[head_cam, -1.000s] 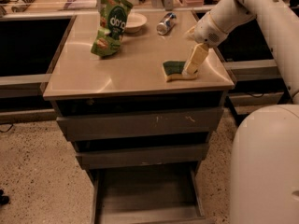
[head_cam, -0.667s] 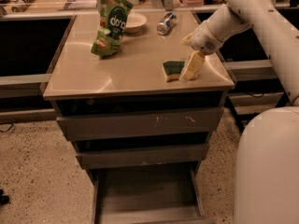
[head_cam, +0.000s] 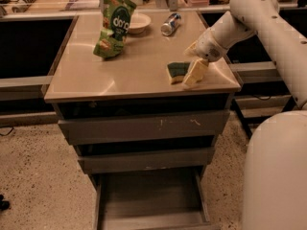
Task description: Place sponge into bottom drawer
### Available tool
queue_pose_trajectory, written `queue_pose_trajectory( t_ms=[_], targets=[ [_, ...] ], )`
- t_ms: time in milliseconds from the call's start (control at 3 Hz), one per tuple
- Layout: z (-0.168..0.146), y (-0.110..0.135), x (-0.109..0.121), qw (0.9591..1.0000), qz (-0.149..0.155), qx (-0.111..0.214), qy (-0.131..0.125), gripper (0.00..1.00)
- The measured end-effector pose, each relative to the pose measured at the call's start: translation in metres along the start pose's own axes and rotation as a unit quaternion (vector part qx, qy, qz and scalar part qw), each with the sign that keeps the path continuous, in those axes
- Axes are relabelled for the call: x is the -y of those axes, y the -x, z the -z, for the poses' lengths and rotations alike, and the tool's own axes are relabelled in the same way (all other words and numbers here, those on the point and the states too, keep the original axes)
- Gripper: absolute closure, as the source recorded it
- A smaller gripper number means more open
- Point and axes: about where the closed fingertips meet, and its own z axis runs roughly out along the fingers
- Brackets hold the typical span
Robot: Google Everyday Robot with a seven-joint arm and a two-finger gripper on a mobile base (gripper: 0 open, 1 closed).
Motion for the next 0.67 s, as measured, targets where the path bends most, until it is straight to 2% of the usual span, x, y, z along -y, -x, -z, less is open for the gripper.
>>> queue_pose_trajectory(
  t_ms=[667],
  targets=[
    [0.0007,-0.0036,-0.0036,1.0000,0.000,-0.005,0.003,0.66]
  ],
)
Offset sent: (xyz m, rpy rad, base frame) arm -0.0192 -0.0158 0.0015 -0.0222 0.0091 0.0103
